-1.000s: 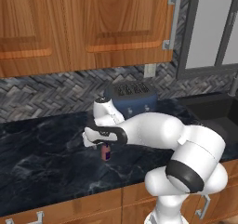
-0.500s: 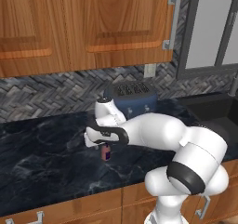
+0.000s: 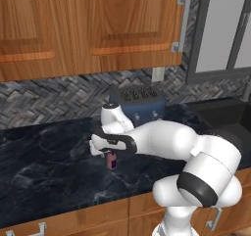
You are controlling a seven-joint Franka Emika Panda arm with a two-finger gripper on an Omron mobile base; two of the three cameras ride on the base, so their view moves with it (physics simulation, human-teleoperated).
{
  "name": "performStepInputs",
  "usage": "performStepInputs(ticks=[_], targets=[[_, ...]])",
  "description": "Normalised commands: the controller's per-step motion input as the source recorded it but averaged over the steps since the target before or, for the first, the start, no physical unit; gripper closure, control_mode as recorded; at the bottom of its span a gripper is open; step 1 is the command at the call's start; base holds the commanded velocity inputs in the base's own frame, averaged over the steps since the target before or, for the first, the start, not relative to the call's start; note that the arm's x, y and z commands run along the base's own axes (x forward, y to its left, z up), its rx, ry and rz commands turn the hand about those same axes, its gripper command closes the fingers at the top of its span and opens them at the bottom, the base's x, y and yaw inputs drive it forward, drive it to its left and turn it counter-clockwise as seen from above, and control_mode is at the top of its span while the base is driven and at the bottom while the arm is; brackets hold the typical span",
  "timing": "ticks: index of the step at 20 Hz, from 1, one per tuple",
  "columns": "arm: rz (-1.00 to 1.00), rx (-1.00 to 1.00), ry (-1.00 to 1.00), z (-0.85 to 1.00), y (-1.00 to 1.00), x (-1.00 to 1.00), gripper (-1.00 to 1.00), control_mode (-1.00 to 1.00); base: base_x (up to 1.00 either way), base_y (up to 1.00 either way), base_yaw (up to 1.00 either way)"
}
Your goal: There is a wine glass and glass cup on the dining counter. Place the wine bottle next to the wine glass and the juice bottle next to the glass cup.
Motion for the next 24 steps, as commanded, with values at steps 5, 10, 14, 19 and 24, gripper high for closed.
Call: performStepInputs(ticks=[5, 10, 14, 19, 24], targets=[[0.0, 0.0, 0.0, -0.05, 0.02, 0.0, -1.0, -1.0, 0.0, 0.0, 0.0], [0.0, 0.0, 0.04, -0.1, 0.01, 0.0, 1.0, -1.0, 0.0, 0.0, 0.0], [0.0, 0.0, 0.12, -0.12, 0.01, 0.04, 1.0, -1.0, 0.0, 0.0, 0.0], [0.0, 0.0, 0.07, -0.01, 0.0, 0.0, 1.0, -1.0, 0.0, 0.0, 0.0], [0.0, 0.0, 0.0, 0.17, 0.0, -0.06, 1.0, -1.0, 0.0, 0.0, 0.0]])
